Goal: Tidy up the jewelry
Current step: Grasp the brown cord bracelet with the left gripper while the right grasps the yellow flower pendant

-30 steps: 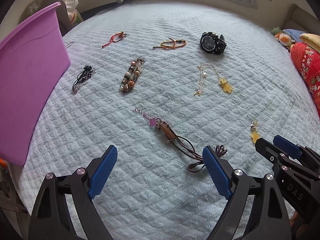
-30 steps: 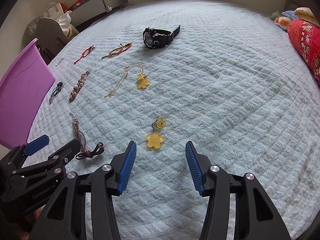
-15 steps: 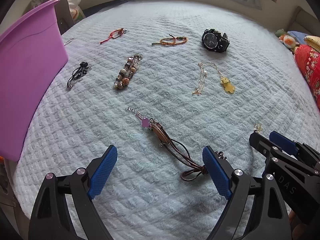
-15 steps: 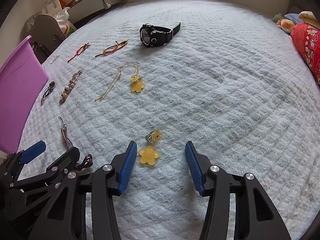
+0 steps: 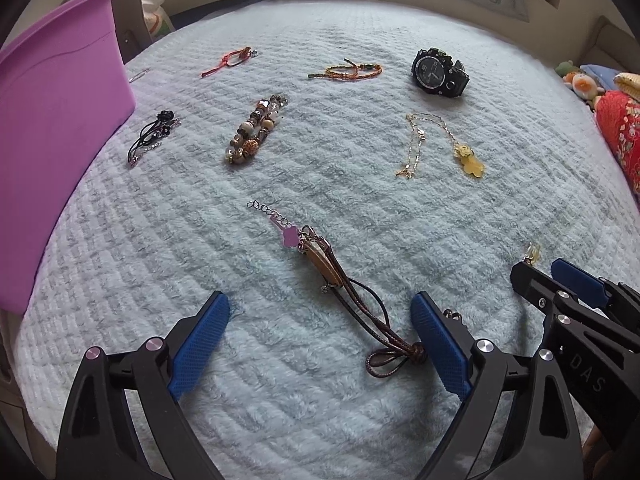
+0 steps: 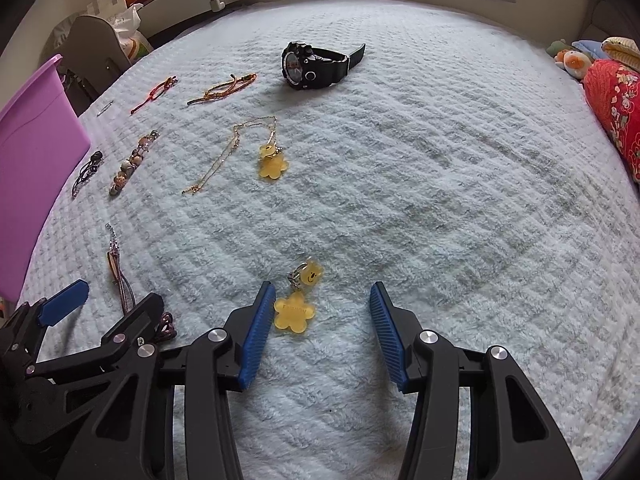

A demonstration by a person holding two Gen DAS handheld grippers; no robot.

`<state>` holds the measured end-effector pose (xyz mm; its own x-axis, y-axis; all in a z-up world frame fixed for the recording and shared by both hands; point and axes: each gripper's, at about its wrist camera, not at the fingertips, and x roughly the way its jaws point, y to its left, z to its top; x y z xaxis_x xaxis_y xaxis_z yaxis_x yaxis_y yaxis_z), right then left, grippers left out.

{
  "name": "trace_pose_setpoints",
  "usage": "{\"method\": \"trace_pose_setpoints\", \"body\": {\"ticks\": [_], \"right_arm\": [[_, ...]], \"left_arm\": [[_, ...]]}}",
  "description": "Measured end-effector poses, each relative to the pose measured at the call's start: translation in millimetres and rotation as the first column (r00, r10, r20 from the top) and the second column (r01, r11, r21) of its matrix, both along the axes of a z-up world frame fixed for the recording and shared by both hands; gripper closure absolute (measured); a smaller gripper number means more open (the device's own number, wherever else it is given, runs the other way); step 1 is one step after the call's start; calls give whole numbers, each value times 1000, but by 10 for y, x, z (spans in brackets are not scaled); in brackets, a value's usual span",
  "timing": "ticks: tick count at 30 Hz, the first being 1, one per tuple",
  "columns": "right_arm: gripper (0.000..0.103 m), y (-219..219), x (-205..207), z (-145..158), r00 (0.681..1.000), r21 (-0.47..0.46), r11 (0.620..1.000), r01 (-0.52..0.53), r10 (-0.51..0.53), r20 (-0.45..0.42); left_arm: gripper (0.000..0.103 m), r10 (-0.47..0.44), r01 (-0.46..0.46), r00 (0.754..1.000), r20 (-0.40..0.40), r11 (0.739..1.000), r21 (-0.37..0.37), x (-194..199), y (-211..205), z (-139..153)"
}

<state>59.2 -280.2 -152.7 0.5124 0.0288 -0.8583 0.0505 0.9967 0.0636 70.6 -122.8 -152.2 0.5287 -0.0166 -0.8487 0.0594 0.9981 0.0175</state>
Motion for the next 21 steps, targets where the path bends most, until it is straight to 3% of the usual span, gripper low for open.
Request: {"method": "trace_pose_setpoints", "body": {"ticks": [5,12,17,19,21], "right_arm": [[55,43,1,-8,1000,-27,1000,3,-3,7],[59,70,-7,-12,1000,-43,999,4,-3,18],[79,151,-5,2,999,-49,999,-20,22,25],[84,169,-8,10,999,-51,998,-26,27,27],[84,154,-12,23,999,-38,999,-20,21,27]], "left_arm": [[12,10,-11,1000,-4,999,-52,-18,62,18],[40,13,-13,1000,22,1000,-15,-142,64,56],[63,6,-5,1000,27,1000,-20,-161,67,91],[79,-8,8,1000,29,1000,-7,-180,46,107],[86,-20,20,999,28,1000,5,-195,20,111]]}}
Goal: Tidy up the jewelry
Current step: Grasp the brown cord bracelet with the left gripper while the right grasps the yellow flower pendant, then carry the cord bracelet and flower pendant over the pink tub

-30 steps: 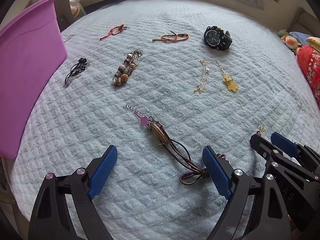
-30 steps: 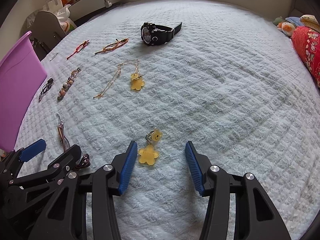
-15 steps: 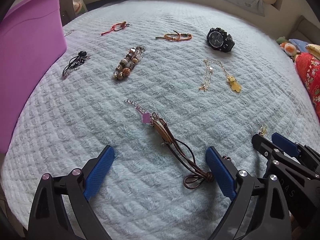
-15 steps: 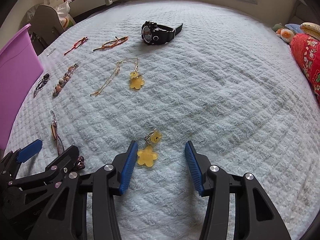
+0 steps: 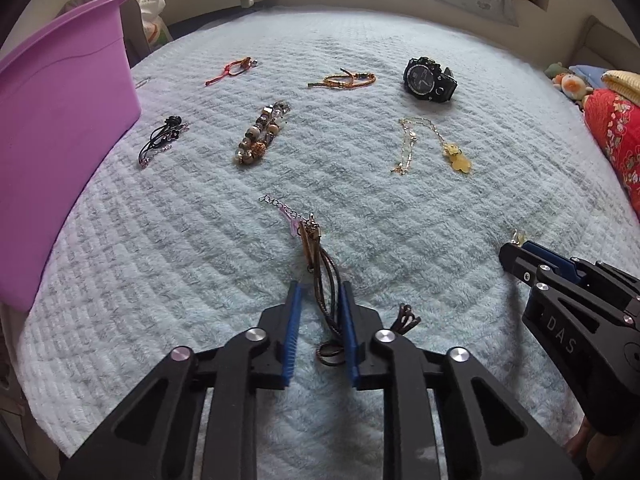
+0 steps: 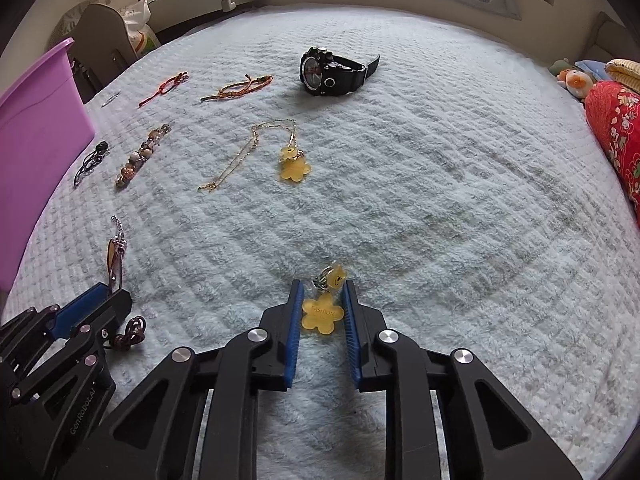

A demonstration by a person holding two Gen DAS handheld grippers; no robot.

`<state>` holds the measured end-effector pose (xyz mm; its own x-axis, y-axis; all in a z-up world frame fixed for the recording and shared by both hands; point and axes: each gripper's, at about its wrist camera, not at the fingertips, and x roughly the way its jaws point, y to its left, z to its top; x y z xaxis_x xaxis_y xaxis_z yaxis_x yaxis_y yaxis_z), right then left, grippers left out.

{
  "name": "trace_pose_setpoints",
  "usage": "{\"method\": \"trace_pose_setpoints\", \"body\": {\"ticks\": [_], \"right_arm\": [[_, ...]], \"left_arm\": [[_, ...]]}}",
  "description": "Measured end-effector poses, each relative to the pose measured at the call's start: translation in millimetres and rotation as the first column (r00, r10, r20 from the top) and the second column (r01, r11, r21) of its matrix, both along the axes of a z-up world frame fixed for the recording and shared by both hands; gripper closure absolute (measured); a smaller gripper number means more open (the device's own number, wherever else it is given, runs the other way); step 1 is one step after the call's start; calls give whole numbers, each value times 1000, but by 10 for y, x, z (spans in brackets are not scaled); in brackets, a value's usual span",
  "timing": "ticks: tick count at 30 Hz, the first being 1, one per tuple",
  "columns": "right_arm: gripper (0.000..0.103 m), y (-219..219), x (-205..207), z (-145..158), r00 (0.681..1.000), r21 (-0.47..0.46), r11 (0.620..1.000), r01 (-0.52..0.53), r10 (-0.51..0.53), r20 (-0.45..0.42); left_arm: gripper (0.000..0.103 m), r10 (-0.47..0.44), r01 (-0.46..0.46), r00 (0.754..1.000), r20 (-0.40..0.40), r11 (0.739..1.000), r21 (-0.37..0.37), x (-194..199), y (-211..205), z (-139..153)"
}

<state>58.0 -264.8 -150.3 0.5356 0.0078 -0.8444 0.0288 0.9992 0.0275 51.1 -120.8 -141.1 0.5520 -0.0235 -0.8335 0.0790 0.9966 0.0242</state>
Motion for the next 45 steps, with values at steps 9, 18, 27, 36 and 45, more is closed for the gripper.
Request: {"method": "trace_pose_setpoints", "body": {"ticks": [9,18,27,36,45], "right_arm": [[84,-116,-85,99,999,79,996,43,-43,1],[84,-72,-243,308,998,81,995,59,-61,21],[84,135,-413,616,997,94,994,46,-52,60],[84,440,-551,1112,989,109,994,14,-29,142],[84,971,-546,1623,975,147,986,-83,49,218]], "left_arm": [[97,-27,25,999,-28,997,-67,26,90,85],[99,-75,74,997,-4,988,-134,-71,295,320],[99,-96,102,994,47,983,-155,-168,510,696],[99,-122,141,984,127,979,-146,-272,837,1232],[99,-119,148,964,236,983,-109,-294,1274,1850]]}}
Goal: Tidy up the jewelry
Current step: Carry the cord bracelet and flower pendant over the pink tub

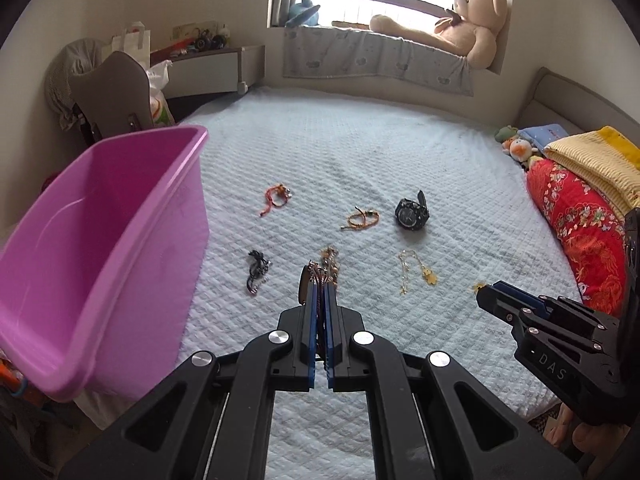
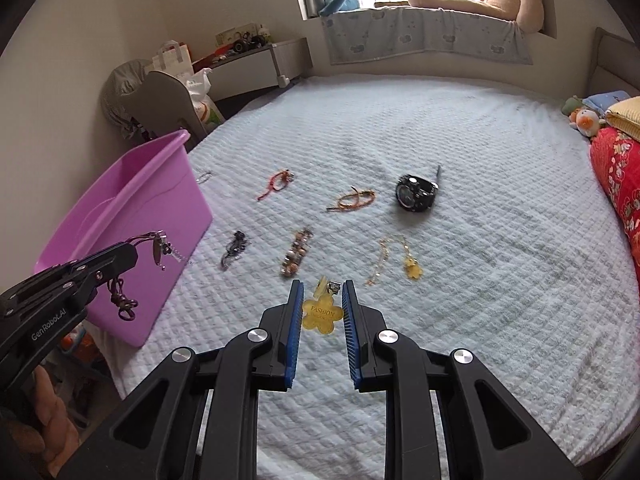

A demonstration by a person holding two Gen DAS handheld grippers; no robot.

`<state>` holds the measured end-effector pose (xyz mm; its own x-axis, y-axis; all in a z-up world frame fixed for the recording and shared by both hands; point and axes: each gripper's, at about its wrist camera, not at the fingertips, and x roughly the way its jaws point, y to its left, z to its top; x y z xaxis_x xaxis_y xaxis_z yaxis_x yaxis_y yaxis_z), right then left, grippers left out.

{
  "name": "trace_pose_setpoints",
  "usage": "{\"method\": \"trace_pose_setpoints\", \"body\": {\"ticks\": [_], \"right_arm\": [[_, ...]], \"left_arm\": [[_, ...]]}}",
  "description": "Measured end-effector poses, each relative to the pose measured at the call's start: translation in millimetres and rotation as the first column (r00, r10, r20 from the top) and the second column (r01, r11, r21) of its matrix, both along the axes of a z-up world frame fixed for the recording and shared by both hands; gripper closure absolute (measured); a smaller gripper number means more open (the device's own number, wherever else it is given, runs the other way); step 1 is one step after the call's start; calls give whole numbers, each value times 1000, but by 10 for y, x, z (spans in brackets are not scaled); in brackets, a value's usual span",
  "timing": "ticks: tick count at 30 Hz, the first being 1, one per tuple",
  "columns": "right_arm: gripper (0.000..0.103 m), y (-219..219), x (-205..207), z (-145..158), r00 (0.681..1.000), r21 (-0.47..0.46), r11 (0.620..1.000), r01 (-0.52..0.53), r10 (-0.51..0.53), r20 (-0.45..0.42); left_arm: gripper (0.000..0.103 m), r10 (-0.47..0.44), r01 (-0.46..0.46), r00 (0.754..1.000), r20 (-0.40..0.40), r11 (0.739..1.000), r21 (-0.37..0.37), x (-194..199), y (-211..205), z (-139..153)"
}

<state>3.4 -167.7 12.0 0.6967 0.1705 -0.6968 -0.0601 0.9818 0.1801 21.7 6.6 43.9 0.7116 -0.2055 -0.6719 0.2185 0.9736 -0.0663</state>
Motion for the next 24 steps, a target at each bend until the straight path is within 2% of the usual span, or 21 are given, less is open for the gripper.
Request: {"method": "trace_pose_setpoints", "body": {"ticks": [5,14,19,24], "right_arm": [[84,324,92,268,997,72,995,-70,69,27],[84,1021,284,822,973,85,974,-208,197,124],[84,1444,414,979,952,94,954,-285,271,142],[84,1894,548,973,930,92,929,-359,347,119]], "left_arm": [[99,33,-33,998,58,999,-8,43,281,346],[99,114,-115,984,135,993,2,161,889,805],[99,165,-169,977,134,986,18,210,1255,857],[99,224,-228,969,101,973,29,271,1604,736]]}}
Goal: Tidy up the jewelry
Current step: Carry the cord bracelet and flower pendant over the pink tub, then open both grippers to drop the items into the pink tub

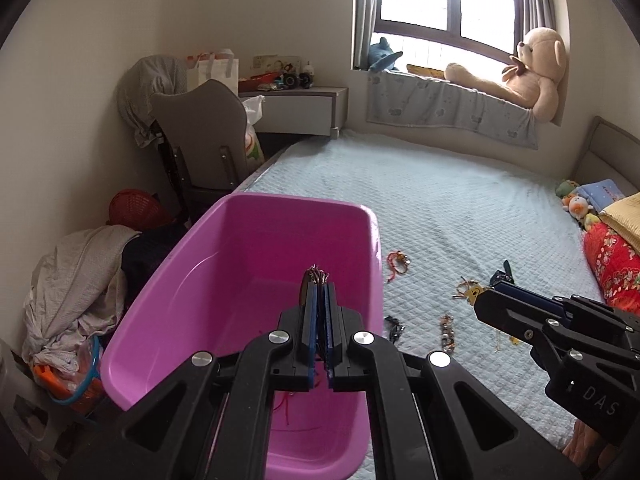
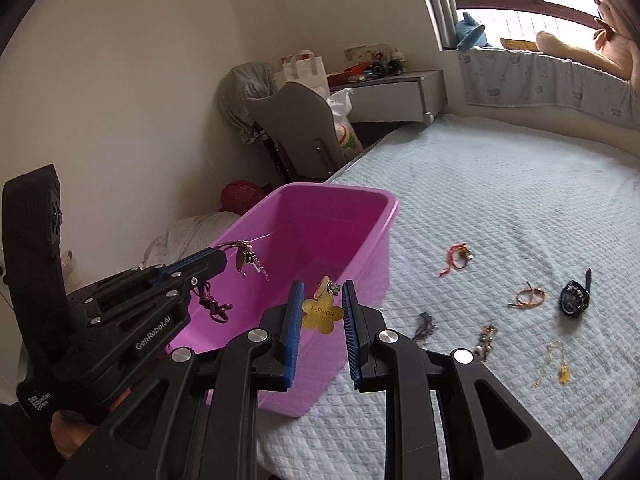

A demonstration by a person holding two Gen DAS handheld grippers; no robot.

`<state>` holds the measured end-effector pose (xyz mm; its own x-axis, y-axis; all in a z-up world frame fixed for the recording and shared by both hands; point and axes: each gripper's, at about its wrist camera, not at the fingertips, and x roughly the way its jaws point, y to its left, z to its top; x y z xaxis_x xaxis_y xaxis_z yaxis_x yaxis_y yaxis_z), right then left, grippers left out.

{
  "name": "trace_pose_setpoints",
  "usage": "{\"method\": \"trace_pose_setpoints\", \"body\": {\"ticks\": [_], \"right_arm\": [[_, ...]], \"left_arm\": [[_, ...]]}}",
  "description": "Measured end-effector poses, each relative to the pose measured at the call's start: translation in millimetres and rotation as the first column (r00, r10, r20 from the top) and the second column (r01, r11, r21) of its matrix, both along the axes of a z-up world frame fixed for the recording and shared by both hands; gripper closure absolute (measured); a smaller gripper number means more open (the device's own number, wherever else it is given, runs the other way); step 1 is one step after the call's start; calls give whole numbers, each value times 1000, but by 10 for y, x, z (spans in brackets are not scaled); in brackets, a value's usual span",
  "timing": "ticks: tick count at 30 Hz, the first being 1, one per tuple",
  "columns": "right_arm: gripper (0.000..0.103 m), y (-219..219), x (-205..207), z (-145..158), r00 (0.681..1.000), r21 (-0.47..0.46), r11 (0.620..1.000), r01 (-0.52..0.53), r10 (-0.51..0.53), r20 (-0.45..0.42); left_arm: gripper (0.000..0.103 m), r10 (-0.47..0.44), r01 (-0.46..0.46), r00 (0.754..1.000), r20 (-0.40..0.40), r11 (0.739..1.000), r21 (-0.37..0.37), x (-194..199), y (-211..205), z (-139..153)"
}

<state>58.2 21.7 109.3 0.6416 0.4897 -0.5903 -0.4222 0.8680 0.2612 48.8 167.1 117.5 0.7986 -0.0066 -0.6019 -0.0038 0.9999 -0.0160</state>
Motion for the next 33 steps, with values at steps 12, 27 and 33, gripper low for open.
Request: {"method": "trace_pose_setpoints", "body": {"ticks": [12,27,33], "right_arm": [[84,710,322,-330,989,-49,992,-115,110,-99],[68,887,568,-527,986,-112,988,-110,94,-135],[65,846,543,-505,990,-125,987,-96,81,-119]], "left_arm": [[99,95,-96,989,-114,995,-1,175,504,-483],[92,177,-176,968,-177,984,23,260,721,-732],[21,232,-232,966,-114,973,15,154,781,-628]]}}
